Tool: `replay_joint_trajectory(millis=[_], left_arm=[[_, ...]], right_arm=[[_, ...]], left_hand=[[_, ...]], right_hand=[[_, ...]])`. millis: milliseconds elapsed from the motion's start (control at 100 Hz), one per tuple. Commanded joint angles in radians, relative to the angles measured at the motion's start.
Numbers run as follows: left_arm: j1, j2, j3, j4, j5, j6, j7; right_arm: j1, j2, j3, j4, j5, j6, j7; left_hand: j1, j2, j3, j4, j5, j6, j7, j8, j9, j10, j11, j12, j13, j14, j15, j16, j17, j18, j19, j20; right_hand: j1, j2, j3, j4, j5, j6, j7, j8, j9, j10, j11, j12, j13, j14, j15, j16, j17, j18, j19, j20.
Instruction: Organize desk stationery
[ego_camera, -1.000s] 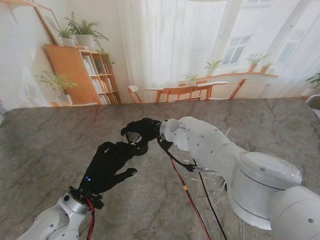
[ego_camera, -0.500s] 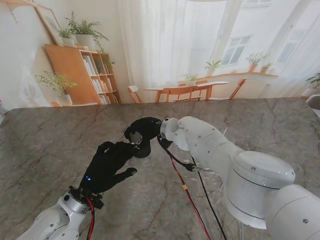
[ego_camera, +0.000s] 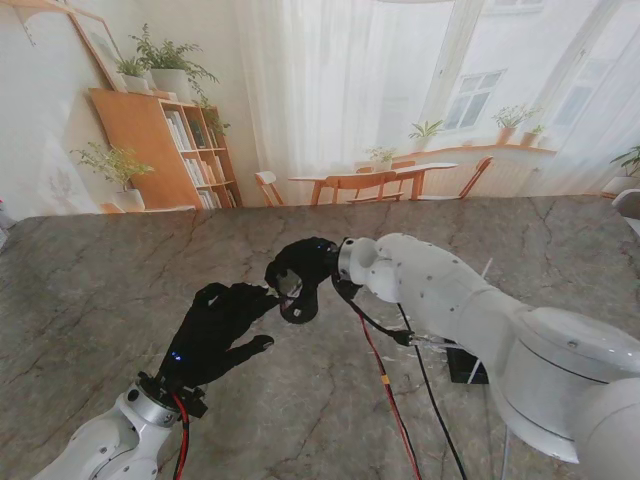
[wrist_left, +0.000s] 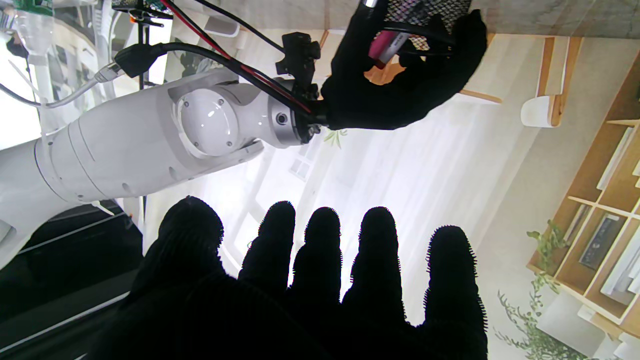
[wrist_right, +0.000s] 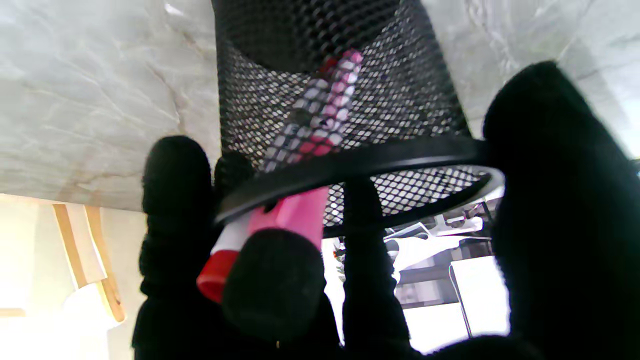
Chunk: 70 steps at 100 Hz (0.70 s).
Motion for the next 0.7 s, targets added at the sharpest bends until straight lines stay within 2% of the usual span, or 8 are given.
replay_joint_trajectory(millis=[0,190,400,550,690], left_arm=[[0.001,-0.002,0.006,0.004,-0.004,-0.002,0.0],[-0.004,-0.002,0.013,0.006,-0.005,-0.006,-0.001],[-0.009,-0.002,0.02,0.01,-0.008,-0.008,-0.002],[-0.017,-0.002,0.028,0.015,-0.011,-0.01,-0.009],[-0.023,-0.002,0.033,0.019,-0.019,-0.009,-0.021]], right_arm=[[-0.015,0.047,0.005,-0.007,-0.012,0.009,0.024],[-0.061,0.166,0.076,-0.164,-0.072,0.042,0.078],[-0.138,0.276,0.194,-0.312,-0.146,0.052,0.151],[-0.209,0.339,0.305,-0.404,-0.22,0.04,0.205],[-0.292,0.38,0.427,-0.481,-0.285,0.023,0.257]], left_hand=[[0.024,0.067,-0.012,-0.071,0.006,-0.014,0.006,0.016,0.006,-0.021,-0.003,0.005,0.007,-0.017,0.007,0.006,-0.004,0.004,0.0,0.023],[0.024,0.067,-0.012,-0.072,0.006,-0.014,0.006,0.016,0.007,-0.019,-0.003,0.005,0.007,-0.02,0.008,0.006,-0.004,0.004,-0.001,0.022],[0.023,0.068,-0.011,-0.071,0.005,-0.016,0.005,0.016,0.007,-0.021,-0.003,0.005,0.006,-0.02,0.007,0.006,-0.004,0.004,-0.001,0.022],[0.022,0.067,-0.012,-0.071,0.005,-0.014,0.005,0.016,0.007,-0.02,-0.003,0.005,0.007,-0.018,0.007,0.006,-0.003,0.005,-0.001,0.022],[0.024,0.068,-0.011,-0.071,0.004,-0.016,0.005,0.016,0.007,-0.02,-0.003,0.005,0.006,-0.02,0.007,0.005,-0.004,0.005,-0.001,0.022]], right_hand=[[0.285,0.123,0.283,-0.041,0.041,-0.028,0.176,-0.027,0.139,-0.119,0.134,0.05,0.146,-0.195,0.157,0.019,0.082,-0.324,0.092,-0.007],[0.289,0.12,0.283,-0.043,0.038,-0.031,0.197,-0.027,0.143,-0.12,0.143,0.056,0.153,-0.197,0.166,0.022,0.093,-0.326,0.092,-0.004],[0.274,0.131,0.279,-0.043,0.033,-0.035,0.21,-0.034,0.138,-0.122,0.146,0.055,0.147,-0.2,0.165,0.021,0.09,-0.319,0.086,-0.004],[0.271,0.131,0.278,-0.042,0.032,-0.04,0.222,-0.037,0.139,-0.127,0.15,0.054,0.145,-0.202,0.166,0.024,0.09,-0.316,0.084,-0.002],[0.268,0.133,0.277,-0.042,0.032,-0.043,0.228,-0.04,0.139,-0.127,0.15,0.052,0.145,-0.205,0.165,0.025,0.088,-0.314,0.083,-0.002]])
